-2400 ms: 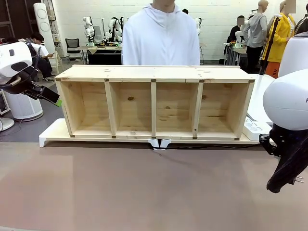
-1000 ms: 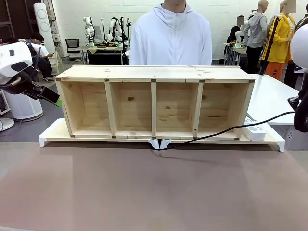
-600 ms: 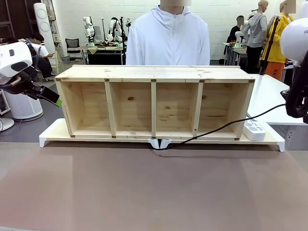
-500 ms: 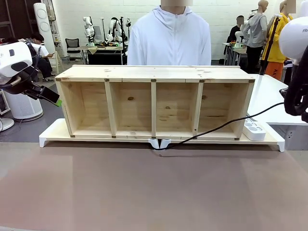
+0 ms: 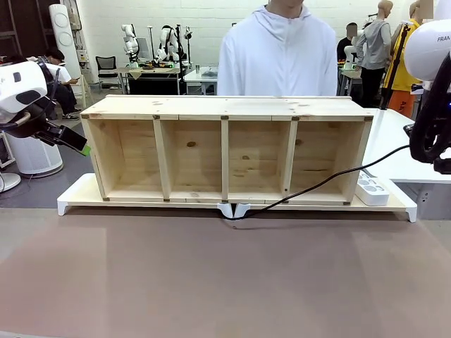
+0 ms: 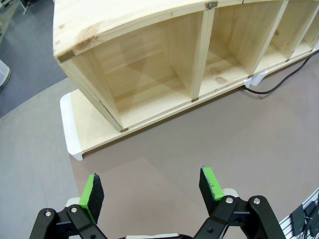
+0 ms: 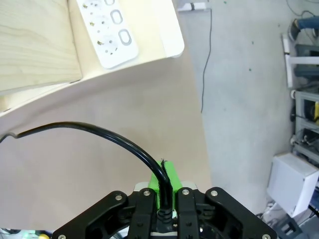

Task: Perform cable management.
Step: Pull the grasped Power Cable to the location of the Power Strip.

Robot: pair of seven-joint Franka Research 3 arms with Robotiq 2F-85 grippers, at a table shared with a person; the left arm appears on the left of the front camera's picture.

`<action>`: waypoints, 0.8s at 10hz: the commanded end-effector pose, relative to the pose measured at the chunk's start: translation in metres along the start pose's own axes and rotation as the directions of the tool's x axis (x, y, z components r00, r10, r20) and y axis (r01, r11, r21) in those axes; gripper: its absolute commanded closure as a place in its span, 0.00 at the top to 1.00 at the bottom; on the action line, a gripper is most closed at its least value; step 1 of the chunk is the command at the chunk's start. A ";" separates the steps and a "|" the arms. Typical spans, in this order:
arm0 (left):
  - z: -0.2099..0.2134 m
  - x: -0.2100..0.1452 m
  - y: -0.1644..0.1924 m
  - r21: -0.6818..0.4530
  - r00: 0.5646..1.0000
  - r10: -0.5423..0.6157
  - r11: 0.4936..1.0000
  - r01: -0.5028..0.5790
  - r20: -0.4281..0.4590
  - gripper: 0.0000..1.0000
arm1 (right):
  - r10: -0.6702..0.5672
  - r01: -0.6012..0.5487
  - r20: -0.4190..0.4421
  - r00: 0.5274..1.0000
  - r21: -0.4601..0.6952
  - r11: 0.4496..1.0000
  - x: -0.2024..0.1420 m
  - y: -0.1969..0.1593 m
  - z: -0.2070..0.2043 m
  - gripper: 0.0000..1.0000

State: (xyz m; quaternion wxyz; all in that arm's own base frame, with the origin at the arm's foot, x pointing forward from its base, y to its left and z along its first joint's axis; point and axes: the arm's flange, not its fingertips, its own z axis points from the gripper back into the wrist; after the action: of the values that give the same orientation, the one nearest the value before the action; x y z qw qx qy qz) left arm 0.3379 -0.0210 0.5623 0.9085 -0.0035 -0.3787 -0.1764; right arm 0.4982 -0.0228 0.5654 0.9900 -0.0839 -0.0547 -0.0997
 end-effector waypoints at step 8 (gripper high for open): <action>0.000 0.000 0.000 -0.003 1.000 0.018 1.000 -0.018 -0.002 1.00 | 0.112 -0.110 -0.075 0.991 0.037 0.993 0.098 -0.004 -0.020 0.06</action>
State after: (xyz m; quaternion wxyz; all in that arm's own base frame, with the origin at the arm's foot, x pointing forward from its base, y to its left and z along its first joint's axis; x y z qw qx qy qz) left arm 0.3379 -0.0208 0.5624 0.9085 -0.0034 -0.3789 -0.1762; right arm 0.5831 -0.0456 0.5473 0.9952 -0.0795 -0.0231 -0.0518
